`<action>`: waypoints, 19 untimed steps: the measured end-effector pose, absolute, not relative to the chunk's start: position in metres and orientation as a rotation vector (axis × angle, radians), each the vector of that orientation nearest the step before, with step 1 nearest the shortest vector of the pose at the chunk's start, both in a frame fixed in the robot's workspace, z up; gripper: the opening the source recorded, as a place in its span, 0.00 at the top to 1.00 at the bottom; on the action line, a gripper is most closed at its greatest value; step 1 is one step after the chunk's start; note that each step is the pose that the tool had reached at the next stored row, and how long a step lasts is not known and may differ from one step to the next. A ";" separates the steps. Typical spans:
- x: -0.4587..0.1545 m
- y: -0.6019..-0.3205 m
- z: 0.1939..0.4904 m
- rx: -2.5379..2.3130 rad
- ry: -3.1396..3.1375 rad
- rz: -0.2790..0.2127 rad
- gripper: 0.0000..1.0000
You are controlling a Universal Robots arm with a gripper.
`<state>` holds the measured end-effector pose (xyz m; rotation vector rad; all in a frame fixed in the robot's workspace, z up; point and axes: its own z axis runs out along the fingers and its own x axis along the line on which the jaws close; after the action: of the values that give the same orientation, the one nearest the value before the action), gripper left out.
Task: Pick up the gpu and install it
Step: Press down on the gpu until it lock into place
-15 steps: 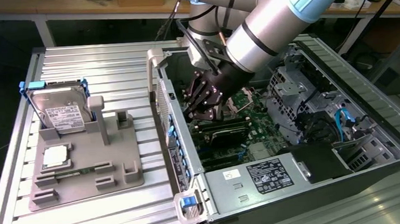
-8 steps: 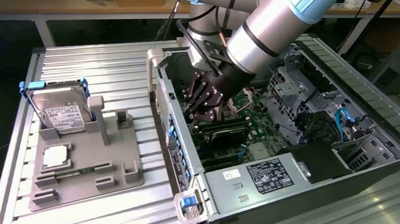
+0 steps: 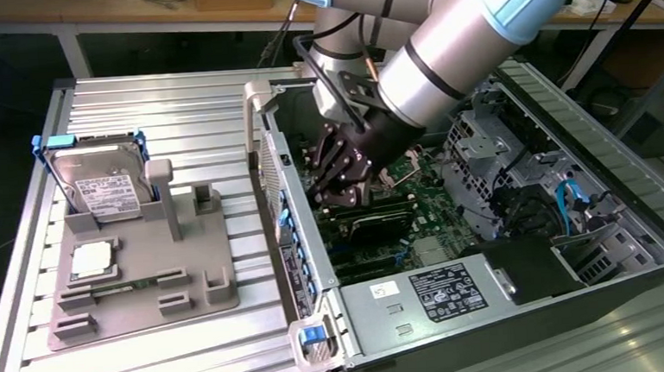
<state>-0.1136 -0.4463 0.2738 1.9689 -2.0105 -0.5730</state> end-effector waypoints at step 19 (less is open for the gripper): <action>-0.114 -0.456 0.274 1.970 -2.010 -0.575 0.89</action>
<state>-0.1144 -0.4561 0.2738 1.9700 -2.0102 -0.5747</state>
